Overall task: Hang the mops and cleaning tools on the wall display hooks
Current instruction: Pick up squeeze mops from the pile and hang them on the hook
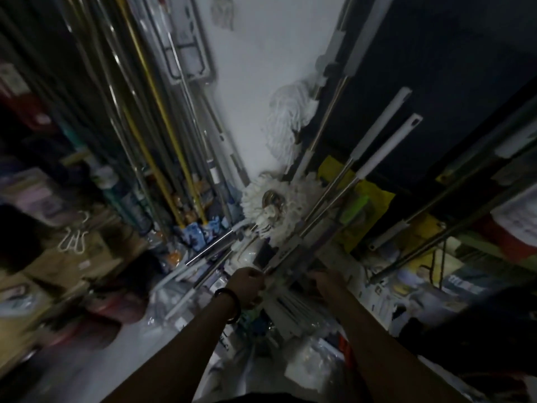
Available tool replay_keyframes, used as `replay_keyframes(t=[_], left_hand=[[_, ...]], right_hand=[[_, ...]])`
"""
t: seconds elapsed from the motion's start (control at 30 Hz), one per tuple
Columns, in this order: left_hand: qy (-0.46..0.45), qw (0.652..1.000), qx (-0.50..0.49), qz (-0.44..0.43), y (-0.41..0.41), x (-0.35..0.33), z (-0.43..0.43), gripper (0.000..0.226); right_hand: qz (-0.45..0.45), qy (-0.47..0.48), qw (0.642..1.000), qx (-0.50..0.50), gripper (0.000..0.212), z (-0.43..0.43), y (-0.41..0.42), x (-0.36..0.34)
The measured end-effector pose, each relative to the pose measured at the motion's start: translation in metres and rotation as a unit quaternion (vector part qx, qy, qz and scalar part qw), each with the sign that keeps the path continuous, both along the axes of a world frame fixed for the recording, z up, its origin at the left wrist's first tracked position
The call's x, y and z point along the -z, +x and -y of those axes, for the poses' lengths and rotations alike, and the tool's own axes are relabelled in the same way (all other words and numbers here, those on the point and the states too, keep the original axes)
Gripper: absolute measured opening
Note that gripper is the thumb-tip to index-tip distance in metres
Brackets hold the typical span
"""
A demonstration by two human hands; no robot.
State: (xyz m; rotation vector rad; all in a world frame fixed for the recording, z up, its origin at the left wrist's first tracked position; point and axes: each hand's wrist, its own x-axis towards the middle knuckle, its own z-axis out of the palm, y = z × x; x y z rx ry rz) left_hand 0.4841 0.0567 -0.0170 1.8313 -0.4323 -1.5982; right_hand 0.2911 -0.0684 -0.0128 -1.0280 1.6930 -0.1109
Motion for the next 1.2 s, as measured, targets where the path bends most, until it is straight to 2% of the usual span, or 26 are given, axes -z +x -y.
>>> replay_keyframes(t=[0.17, 0.27, 0.43, 0.5, 0.53, 0.57, 0.7, 0.9, 1.0, 1.03, 1.13, 1.17, 1.2], left_hand=[[0.041, 0.999, 0.008, 0.026, -0.005, 0.022, 0.003, 0.018], [0.057, 0.998, -0.003, 0.025, -0.009, 0.022, 0.015, 0.022], [0.059, 0.997, -0.019, 0.053, -0.016, 0.026, 0.032, 0.028], [0.060, 0.996, -0.029, 0.062, -0.020, 0.030, 0.037, 0.028], [0.063, 0.995, -0.033, 0.066, -0.021, 0.032, 0.038, 0.028], [0.067, 0.995, -0.034, 0.070, -0.023, 0.036, 0.039, 0.029], [0.075, 0.994, -0.021, 0.075, -0.034, 0.048, 0.035, 0.029], [0.097, 0.990, -0.026, 0.095, -0.040, 0.063, 0.024, 0.032], [0.113, 0.989, -0.040, 0.085, -0.042, 0.064, 0.018, 0.032], [0.113, 0.989, -0.042, 0.083, -0.042, 0.063, 0.016, 0.031], [0.113, 0.989, -0.050, 0.076, -0.044, 0.058, 0.004, 0.030], [0.114, 0.989, -0.063, 0.069, -0.045, 0.058, -0.002, 0.029], [0.116, 0.988, -0.077, 0.062, -0.046, 0.056, -0.008, 0.027]], right_hand=[[0.012, 0.011, 0.999, -0.051, 0.012, 0.033, 0.017, 0.020], [0.058, 0.027, 0.997, -0.041, 0.023, 0.059, 0.036, 0.040], [0.085, 0.038, 0.995, -0.023, 0.020, 0.101, 0.060, 0.057], [0.072, 0.076, 0.994, -0.012, 0.019, 0.115, 0.061, 0.072], [0.068, 0.098, 0.993, -0.002, 0.026, 0.122, 0.061, 0.081], [0.078, 0.117, 0.990, 0.013, 0.033, 0.128, 0.062, 0.090], [0.107, 0.148, 0.983, 0.023, 0.037, 0.142, 0.064, 0.116], [0.095, 0.145, 0.985, 0.001, 0.058, 0.148, 0.068, 0.137], [0.117, 0.088, 0.989, -0.009, 0.045, 0.135, 0.074, 0.135], [0.112, 0.067, 0.991, -0.014, 0.047, 0.130, 0.078, 0.137], [0.103, 0.041, 0.990, -0.085, 0.077, 0.111, 0.083, 0.163], [0.115, 0.051, 0.987, -0.101, 0.075, 0.095, 0.087, 0.142], [0.124, 0.061, 0.983, -0.120, 0.062, 0.082, 0.090, 0.132]])
